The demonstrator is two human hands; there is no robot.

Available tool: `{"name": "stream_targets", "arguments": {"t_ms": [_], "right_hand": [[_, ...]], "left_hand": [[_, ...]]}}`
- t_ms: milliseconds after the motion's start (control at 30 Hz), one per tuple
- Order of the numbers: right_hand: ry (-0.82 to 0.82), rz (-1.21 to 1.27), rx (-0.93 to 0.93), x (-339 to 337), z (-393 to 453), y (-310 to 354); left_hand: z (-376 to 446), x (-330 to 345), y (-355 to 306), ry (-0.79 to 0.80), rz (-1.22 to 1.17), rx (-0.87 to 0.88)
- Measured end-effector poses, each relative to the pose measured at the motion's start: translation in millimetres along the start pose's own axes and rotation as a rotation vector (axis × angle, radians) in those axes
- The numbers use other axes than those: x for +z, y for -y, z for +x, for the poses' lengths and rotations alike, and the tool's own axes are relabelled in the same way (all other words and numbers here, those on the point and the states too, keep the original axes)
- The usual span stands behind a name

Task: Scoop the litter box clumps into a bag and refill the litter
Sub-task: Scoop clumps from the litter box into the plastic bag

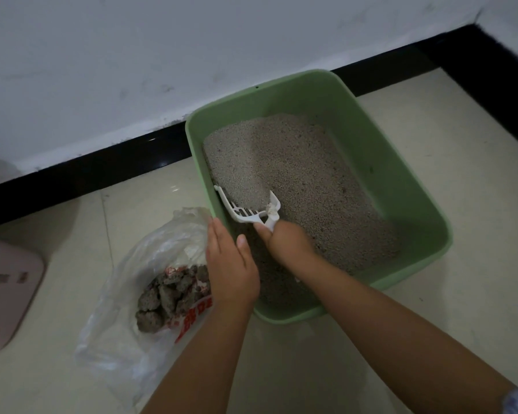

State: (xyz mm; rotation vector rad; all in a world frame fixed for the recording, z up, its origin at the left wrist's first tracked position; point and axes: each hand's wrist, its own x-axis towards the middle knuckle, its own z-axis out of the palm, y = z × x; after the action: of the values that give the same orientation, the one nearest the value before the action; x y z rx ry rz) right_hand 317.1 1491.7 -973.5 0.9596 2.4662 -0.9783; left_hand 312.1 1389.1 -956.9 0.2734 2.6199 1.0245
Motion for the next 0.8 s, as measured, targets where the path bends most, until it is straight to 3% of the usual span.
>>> {"name": "stream_targets", "arguments": {"t_ms": [433,800], "right_hand": [[-0.140,0.148,-0.032,1.3,8.9,5.7],[-0.238,0.126,-0.100,-12.9,1.9,-13.5]], "left_hand": [[0.2,-1.1,0.5,0.007,0.010,-0.002],[-1.3,-0.3,-0.2,-0.009,0.004,0.006]]}}
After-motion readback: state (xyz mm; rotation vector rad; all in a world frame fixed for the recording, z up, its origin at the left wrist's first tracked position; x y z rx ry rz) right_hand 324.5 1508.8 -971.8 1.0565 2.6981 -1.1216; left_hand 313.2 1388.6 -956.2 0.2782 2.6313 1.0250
